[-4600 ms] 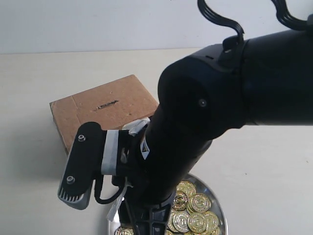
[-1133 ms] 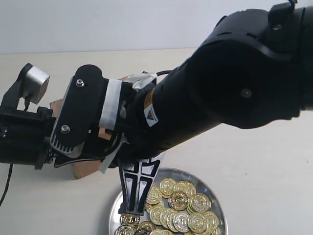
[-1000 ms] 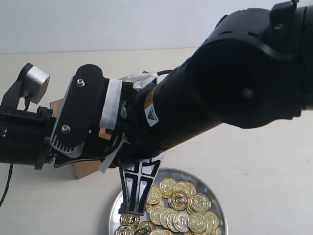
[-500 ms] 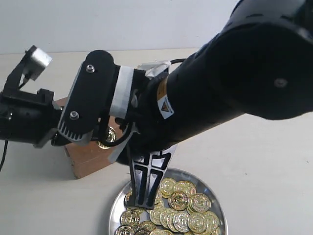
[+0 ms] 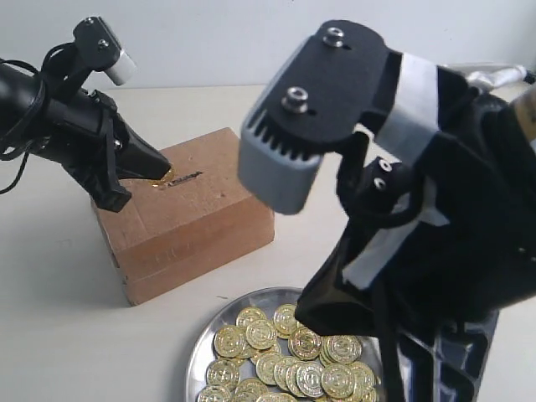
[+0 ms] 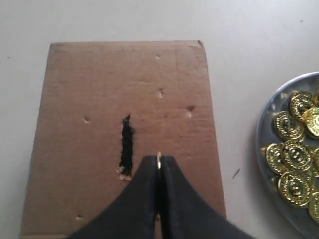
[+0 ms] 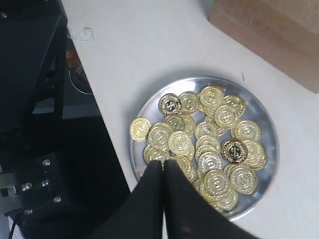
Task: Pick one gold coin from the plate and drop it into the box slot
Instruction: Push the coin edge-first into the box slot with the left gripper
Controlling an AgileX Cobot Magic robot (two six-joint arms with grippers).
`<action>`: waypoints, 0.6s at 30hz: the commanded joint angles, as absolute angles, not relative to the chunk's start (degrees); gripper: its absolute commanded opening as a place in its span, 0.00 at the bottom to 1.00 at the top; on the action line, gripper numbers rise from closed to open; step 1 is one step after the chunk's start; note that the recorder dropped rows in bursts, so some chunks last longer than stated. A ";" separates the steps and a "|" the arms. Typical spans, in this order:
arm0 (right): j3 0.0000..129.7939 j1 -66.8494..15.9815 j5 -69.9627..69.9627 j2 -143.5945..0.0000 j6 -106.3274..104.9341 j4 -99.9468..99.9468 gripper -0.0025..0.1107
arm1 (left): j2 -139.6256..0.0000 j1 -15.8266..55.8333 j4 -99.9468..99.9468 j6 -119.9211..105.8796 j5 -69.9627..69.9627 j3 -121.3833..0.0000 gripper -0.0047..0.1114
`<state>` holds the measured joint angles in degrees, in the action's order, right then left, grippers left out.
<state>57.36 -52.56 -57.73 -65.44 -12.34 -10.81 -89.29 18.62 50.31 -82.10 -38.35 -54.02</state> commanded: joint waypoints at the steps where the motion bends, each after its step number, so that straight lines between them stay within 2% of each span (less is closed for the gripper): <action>1: 55.32 -52.64 -57.73 -63.09 -13.05 -11.16 0.02 | -93.19 18.93 57.41 -90.78 -37.02 -56.60 0.04; 18: 55.08 -52.64 -58.68 -63.08 -13.89 -11.16 0.02 | -98.73 18.93 62.27 -99.28 -33.74 -57.66 0.04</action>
<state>55.38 -52.56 -58.90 -63.44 -13.51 -11.02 -98.86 18.62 61.46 -99.02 -34.56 -57.24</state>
